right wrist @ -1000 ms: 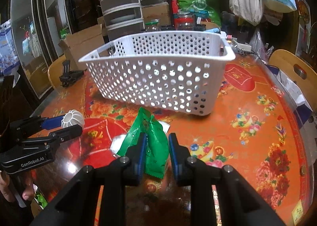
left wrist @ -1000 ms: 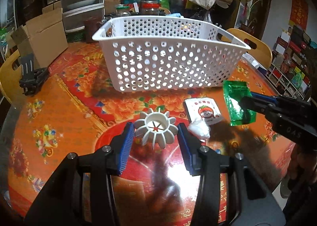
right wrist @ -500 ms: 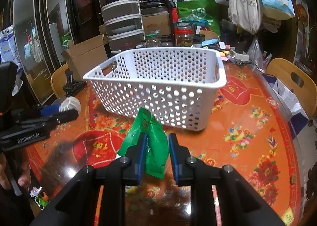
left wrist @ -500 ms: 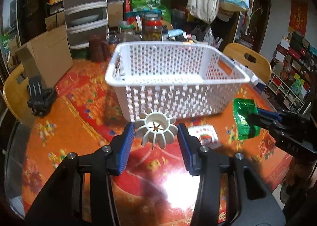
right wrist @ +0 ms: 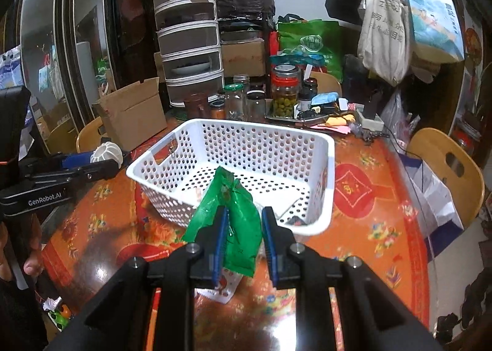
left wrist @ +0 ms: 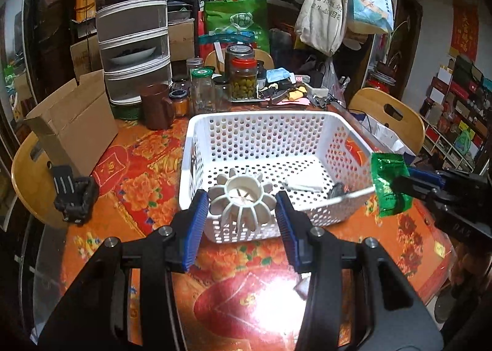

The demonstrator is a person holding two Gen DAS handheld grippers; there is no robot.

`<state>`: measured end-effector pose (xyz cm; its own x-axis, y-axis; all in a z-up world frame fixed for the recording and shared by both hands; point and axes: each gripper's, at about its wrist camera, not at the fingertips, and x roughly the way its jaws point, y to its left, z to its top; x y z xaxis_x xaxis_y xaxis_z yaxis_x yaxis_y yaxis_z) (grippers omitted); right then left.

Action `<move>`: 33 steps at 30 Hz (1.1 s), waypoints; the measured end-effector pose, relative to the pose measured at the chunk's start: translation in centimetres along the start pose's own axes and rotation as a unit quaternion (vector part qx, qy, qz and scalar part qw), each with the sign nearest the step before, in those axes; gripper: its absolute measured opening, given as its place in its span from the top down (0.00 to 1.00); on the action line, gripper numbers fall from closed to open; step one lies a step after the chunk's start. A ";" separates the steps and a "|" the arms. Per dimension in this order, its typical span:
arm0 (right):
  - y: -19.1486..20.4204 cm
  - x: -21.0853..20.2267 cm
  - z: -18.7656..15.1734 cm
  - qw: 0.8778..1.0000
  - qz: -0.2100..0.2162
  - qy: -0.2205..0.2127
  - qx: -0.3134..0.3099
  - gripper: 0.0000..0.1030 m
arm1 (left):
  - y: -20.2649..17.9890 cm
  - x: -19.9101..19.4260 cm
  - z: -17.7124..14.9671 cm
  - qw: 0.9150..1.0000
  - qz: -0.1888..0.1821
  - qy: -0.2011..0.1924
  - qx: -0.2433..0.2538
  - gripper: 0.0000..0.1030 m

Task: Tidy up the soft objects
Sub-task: 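Carry the ribbed ball and green packet into the basket and open both tools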

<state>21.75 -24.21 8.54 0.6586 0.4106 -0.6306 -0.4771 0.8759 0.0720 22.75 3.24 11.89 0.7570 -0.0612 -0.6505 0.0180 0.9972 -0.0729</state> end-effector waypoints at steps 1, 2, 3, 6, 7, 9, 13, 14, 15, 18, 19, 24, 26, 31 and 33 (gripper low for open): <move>-0.1 0.2 0.4 1.000 0.001 0.002 0.000 0.80 | -0.1 0.3 0.4 1.000 0.000 0.002 0.000 0.59; -0.1 0.3 0.7 1.000 0.002 0.003 0.001 0.80 | -0.1 0.6 0.8 1.000 0.000 0.005 0.001 0.59; -0.2 0.4 1.0 1.000 0.002 0.004 0.002 0.80 | -0.2 0.9 1.3 1.000 -0.001 0.008 0.001 0.59; -0.5 1.1 2.3 1.000 0.003 0.010 0.007 0.80 | -0.4 2.1 2.5 1.000 0.000 0.016 0.001 0.59; -0.5 1.4 2.7 1.000 0.002 0.012 0.007 0.80 | -0.4 2.8 3.0 1.000 -0.001 0.023 -0.001 0.59; -0.9 2.1 3.4 1.000 -0.004 0.019 0.009 0.80 | -0.6 4.0 3.7 0.999 -0.003 0.032 -0.003 0.59; -1.5 4.3 4.6 0.999 -0.015 0.039 0.011 0.80 | -1.0 6.8 5.1 0.999 -0.004 0.054 0.001 0.59; -1.7 5.1 4.9 0.999 -0.015 0.045 0.014 0.80 | -1.1 7.5 5.4 0.998 -0.004 0.059 0.002 0.59; -1.8 5.7 5.1 0.999 -0.015 0.049 0.016 0.80 | -1.1 8.2 5.7 0.998 -0.003 0.064 0.002 0.59; -2.3 7.8 5.8 0.997 -0.020 0.068 0.015 0.80 | -1.2 10.2 6.5 0.997 0.004 0.079 0.002 0.59; -2.4 8.6 6.0 0.997 -0.025 0.077 0.012 0.80 | -1.2 10.9 6.7 0.996 0.006 0.086 0.001 0.59; -2.9 11.5 6.3 0.993 -0.036 0.110 0.015 0.80 | -0.9 14.3 7.0 0.993 0.012 0.116 -0.003 0.59; -3.0 12.6 6.2 0.992 -0.033 0.123 0.020 0.80 | -0.7 15.7 6.8 0.992 0.019 0.126 -0.002 0.59; -2.9 15.3 5.8 0.987 -0.046 0.153 0.016 0.79 | -0.2 19.0 6.1 0.987 0.032 0.156 -0.004 0.59; -2.8 16.5 5.5 0.984 -0.048 0.168 0.015 0.79 | -0.1 20.0 5.5 0.986 0.031 0.165 -0.005 0.59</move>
<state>37.14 -18.49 2.18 0.4670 0.2227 -0.8558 -0.4021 0.9154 0.0188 41.48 2.18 3.10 0.5026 -0.0128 -0.8645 -0.0301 0.9990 -0.0323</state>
